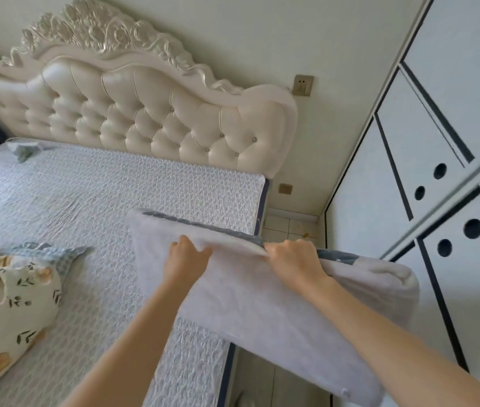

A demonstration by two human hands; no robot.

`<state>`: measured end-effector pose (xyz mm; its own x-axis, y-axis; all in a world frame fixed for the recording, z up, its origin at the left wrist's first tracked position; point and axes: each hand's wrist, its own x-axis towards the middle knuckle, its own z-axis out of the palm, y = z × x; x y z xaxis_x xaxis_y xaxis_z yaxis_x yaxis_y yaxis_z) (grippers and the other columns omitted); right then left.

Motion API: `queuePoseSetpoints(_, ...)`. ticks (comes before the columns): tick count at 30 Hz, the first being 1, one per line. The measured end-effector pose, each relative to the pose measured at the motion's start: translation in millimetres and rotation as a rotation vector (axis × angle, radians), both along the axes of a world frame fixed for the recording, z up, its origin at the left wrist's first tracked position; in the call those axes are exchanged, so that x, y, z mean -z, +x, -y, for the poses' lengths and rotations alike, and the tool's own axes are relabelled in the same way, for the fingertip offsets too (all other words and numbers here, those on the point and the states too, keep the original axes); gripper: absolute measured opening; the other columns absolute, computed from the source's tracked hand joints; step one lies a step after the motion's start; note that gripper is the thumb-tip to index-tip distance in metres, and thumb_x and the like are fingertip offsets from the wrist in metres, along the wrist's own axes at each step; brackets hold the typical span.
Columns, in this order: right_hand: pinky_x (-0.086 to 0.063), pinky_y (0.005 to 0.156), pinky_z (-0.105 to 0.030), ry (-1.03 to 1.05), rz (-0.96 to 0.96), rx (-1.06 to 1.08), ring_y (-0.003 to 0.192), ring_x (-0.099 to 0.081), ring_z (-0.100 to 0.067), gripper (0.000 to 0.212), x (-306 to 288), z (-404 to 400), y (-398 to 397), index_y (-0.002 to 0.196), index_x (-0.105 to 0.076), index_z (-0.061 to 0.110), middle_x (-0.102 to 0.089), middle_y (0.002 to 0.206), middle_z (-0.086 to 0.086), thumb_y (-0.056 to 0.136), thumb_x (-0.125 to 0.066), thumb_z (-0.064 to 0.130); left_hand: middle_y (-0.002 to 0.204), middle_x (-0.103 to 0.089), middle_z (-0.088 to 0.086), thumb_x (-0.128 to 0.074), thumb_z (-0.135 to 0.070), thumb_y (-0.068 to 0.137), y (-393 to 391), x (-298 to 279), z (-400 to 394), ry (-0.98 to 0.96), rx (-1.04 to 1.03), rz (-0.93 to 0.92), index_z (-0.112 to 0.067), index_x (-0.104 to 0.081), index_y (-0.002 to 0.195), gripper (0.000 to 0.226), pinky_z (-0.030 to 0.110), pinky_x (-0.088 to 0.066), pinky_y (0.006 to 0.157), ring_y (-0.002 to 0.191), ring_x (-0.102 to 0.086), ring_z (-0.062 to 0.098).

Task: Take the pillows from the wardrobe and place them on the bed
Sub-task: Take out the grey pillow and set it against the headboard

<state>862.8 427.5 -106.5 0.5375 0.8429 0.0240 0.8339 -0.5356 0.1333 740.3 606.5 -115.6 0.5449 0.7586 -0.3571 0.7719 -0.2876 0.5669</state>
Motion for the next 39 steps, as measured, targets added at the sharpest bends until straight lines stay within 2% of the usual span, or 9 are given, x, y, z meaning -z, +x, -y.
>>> queuePoseSetpoints(3, -0.044, 0.043, -0.024, 0.073, 0.202, -0.001, 0.053, -0.067, -0.021, 0.015, 1.9, -4.9, 19.3, 0.081, -0.072, 0.021, -0.071, 0.064, 0.002, 0.067, -0.075, 0.017, 0.133, -0.043, 0.014, -0.070, -0.055, 0.081, 36.5, 1.3, -11.7, -0.667, -0.304, 0.133, -0.010, -0.039, 0.139, 0.079, 0.048, -0.054, 0.091, 0.100, -0.061, 0.036)
queuePoseSetpoints(6, -0.058, 0.057, -0.030, 0.181, 0.208, -0.080, 0.071, -0.072, -0.025, 0.035, 14.8, -8.0, 44.1, 0.099, -0.075, 0.012, -0.077, 0.089, -0.003, 0.065, -0.081, 0.014, 0.127, -0.036, 0.012, -0.074, -0.061, 0.073, 86.8, -3.8, -12.2, -0.993, -0.457, 0.270, -0.022, -0.038, 0.123, 0.072, 0.053, -0.058, 0.076, 0.113, -0.055, 0.046)
queuePoseSetpoints(13, -0.058, 0.063, -0.032, 0.340, 0.184, -0.135, 0.075, -0.074, -0.026, 0.041, 28.5, -21.2, 112.8, 0.098, -0.076, 0.008, -0.077, 0.093, -0.005, 0.059, -0.088, 0.011, 0.101, -0.048, 0.012, -0.079, -0.016, 0.073, 185.2, 8.1, -17.4, -0.717, -0.621, 0.361, -0.002, -0.043, 0.125, 0.065, 0.049, -0.061, 0.063, 0.099, -0.058, 0.040)
queuePoseSetpoints(18, -0.060, 0.072, -0.037, 0.375, 0.123, -0.120, 0.081, -0.073, -0.029, 0.040, 38.1, -34.4, 164.3, 0.100, -0.076, 0.009, -0.076, 0.098, -0.007, 0.061, -0.086, 0.007, 0.083, -0.069, 0.022, -0.073, -0.004, 0.076, 238.6, 25.0, -28.7, -0.588, -0.686, 0.417, 0.003, -0.065, 0.088, 0.016, 0.029, -0.055, 0.045, 0.068, -0.071, 0.036)
queuePoseSetpoints(22, -0.052, 0.081, -0.036, 0.518, -0.154, -0.065, 0.068, -0.069, -0.016, 0.043, 27.1, -47.3, 215.4, 0.073, -0.073, 0.026, -0.074, 0.073, 0.003, 0.096, -0.041, 0.042, 0.080, -0.070, 0.017, -0.074, 0.000, 0.078, 270.5, 37.6, -39.5, -0.539, -0.751, 0.456, -0.004, -0.062, 0.075, 0.013, 0.027, -0.054, 0.046, 0.067, -0.070, 0.028)
queuePoseSetpoints(26, -0.034, 0.052, -0.027, 0.399, -0.531, 0.198, 0.048, -0.050, -0.013, 0.058, 26.4, -62.4, 305.3, 0.055, -0.042, 0.024, -0.050, 0.048, 0.003, 0.097, -0.016, 0.055, 0.079, -0.067, 0.012, -0.075, 0.002, 0.079, 283.9, 41.7, -57.5, -0.602, -0.753, 0.547, -0.005, -0.060, 0.080, 0.017, 0.030, -0.055, 0.053, 0.066, -0.068, 0.023)
queuePoseSetpoints(29, -0.042, 0.071, -0.035, 0.180, -0.833, 0.358, 0.081, -0.063, -0.028, 0.060, 51.7, -80.5, 368.1, 0.077, -0.057, 0.017, -0.062, 0.072, -0.003, 0.097, -0.018, 0.057, 0.070, -0.061, 0.006, -0.075, 0.003, 0.078, 284.6, 34.3, -72.4, -0.611, -0.679, 0.643, -0.006, -0.058, 0.081, 0.020, 0.028, -0.056, 0.053, 0.055, -0.067, 0.015)
queuePoseSetpoints(32, -0.030, 0.111, -0.040, 0.000, -0.960, 0.405, 0.135, -0.039, -0.033, 0.073, 80.4, -102.8, 409.3, 0.143, -0.041, 0.009, -0.045, 0.146, -0.015, 0.097, -0.011, 0.058, 0.062, -0.055, 0.000, -0.074, 0.003, 0.079, 279.0, 25.4, -90.2, -0.593, -0.581, 0.722, -0.008, -0.055, 0.081, 0.023, 0.022, -0.053, 0.048, 0.046, -0.061, 0.007)
queuePoseSetpoints(39, -0.024, 0.115, -0.044, 0.103, -1.302, 0.456, 0.139, -0.033, -0.025, 0.085, 105.7, -168.5, 432.5, 0.149, -0.030, 0.022, -0.032, 0.155, -0.003, 0.085, -0.015, 0.077, 0.076, -0.068, 0.003, -0.075, 0.007, 0.072, 266.1, 22.7, -144.5, -0.675, -0.456, 0.885, -0.011, -0.066, 0.082, 0.023, 0.025, -0.058, 0.058, 0.068, -0.068, 0.015)
